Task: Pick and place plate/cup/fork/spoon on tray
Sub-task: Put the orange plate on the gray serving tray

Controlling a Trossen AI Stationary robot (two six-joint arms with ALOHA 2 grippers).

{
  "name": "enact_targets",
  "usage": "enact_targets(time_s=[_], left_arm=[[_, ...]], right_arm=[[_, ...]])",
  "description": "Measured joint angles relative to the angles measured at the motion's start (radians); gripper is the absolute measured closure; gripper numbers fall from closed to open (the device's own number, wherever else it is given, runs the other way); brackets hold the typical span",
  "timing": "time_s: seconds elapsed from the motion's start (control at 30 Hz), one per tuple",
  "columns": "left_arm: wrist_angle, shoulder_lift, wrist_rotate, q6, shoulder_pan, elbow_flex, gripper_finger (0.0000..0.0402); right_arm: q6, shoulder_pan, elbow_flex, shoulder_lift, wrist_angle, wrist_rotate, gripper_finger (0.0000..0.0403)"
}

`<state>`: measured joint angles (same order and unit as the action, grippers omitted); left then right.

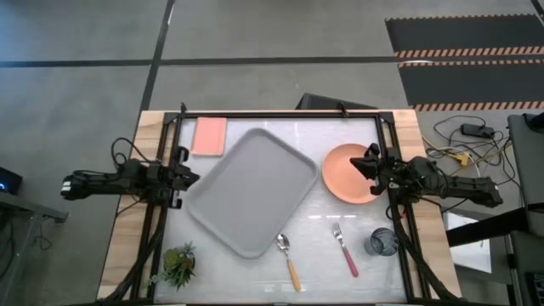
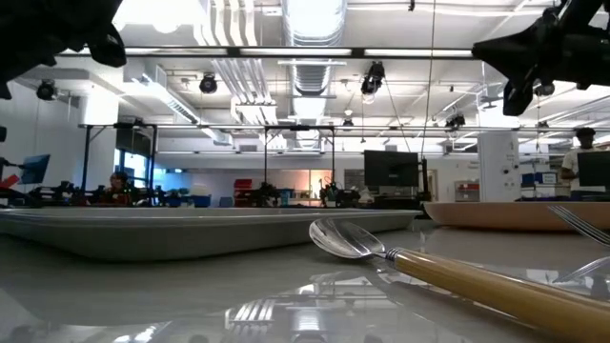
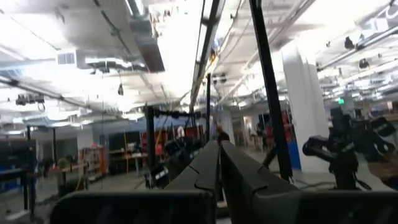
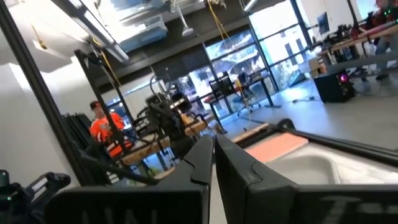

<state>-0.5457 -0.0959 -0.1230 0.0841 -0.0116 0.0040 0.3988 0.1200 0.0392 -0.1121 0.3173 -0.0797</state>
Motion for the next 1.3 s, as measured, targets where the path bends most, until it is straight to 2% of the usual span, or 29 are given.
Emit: enact_targets(time_s=[0.3, 0.47, 0.87, 1.1, 1.3], left_arm=[[-0.012, -0.011, 0.001, 0.001, -0.001, 0.0, 0.0402], [-0.005, -0.041, 0.072, -0.016, -0.002, 0.0, 0.0402], [-0.008, -0.138, 0.065, -0.378, -0.001, 0.002, 0.0402], [-0.024, -0.15, 0.071, -0.383, -0.001, 0.018, 0.0402], [-0.025, -0.146, 0.072, -0.384, -0.002, 0.018, 0.0402]], right_arm=[[-0.072, 0.0, 0.096, -0.222, 0.058, -0.001, 0.0394], [-0.113, 0.0, 0.167, -0.331, 0.063, -0.001, 0.0394], [-0.075, -0.062, 0.316, -0.547, 0.002, 0.0, 0.0394], [0.047, -0.081, 0.472, -0.664, -0.283, 0.0, 0.0394], [0.191, -0.081, 0.659, -0.767, -0.798, -0.008, 0.0394]])
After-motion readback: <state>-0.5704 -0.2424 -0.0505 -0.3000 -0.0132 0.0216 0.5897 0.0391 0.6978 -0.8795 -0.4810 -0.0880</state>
